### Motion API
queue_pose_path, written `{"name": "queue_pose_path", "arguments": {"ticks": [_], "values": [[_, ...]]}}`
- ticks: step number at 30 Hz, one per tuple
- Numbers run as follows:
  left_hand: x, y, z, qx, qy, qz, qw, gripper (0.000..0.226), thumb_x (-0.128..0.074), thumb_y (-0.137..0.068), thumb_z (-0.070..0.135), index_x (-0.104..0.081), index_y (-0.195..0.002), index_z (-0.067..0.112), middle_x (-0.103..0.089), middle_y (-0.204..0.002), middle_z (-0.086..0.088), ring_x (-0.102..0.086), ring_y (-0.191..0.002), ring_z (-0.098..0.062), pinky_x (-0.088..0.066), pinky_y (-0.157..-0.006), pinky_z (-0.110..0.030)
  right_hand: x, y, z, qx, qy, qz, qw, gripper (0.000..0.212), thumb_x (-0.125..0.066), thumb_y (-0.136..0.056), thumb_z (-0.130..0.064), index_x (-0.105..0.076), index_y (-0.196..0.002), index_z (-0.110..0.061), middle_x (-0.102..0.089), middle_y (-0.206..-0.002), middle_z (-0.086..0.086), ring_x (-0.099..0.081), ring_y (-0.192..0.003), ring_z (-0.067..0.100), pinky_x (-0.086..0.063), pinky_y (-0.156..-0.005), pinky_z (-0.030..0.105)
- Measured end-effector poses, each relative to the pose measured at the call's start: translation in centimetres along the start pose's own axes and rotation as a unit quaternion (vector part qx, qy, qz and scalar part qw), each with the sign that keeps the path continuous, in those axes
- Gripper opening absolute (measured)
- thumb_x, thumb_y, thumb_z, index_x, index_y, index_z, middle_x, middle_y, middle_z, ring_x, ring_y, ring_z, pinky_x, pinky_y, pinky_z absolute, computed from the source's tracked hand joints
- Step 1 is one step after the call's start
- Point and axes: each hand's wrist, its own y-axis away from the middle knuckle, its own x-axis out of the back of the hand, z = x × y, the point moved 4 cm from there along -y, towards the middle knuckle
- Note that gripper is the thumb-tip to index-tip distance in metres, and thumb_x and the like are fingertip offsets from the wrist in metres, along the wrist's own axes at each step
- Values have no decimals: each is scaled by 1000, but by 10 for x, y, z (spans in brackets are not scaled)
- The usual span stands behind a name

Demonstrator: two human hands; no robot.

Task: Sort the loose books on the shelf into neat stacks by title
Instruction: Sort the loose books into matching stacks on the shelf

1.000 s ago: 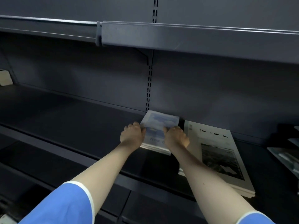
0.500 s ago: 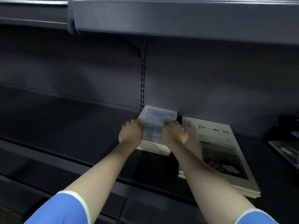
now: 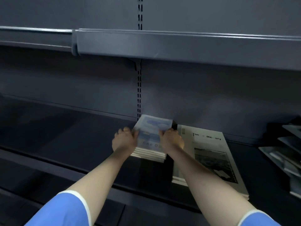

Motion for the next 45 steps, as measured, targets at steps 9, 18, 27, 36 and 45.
{"name": "queue_pose_path", "arguments": {"ticks": [9, 18, 27, 36, 45], "values": [[11, 11, 50, -66, -22, 35, 997, 66, -33, -98, 47, -27, -145, 1, -28, -151, -16, -21, -143, -31, -17, -117, -39, 75, 15, 29, 126, 124, 69, 982, 46, -36, -101, -35, -42, -136, -7, -42, -137, 15, -40, -127, 32, -33, -103, 38], [10, 37, 134, -100, -73, -8, 992, 75, -24, -98, 53, -8, -150, 0, -10, -158, -18, -8, -146, -30, -9, -120, -38, 173, 21, 117, 49, 222, 79, 971, 58, -33, -102, -41, -28, -148, -5, -23, -154, 17, -18, -144, 32, -19, -116, 42], [0, 85, 257, -188, -15, -12, 982, 66, -29, -97, 49, -23, -148, 7, -22, -154, -14, -20, -142, -31, -20, -116, -41, 255, 34, 237, -78, 263, 110, 955, 55, -34, -101, -36, -32, -148, -9, -27, -153, 17, -22, -141, 34, -21, -114, 42], [-38, 170, 375, -289, 56, -55, 954, 69, -31, -96, 54, -25, -147, 8, -25, -153, -13, -24, -140, -30, -27, -113, -42, 297, 65, 354, -179, 218, 121, 952, 55, -32, -100, -39, -38, -145, -9, -32, -150, 16, -28, -138, 34, -27, -110, 40], [-73, 215, 412, -250, 53, -168, 952, 83, -28, -90, 67, -28, -146, 6, -31, -150, -16, -32, -137, -32, -33, -109, -41, 298, 90, 419, -200, 141, 137, 960, 66, -23, -97, -51, -45, -140, -6, -41, -145, 19, -40, -132, 35, -35, -108, 40]]}}
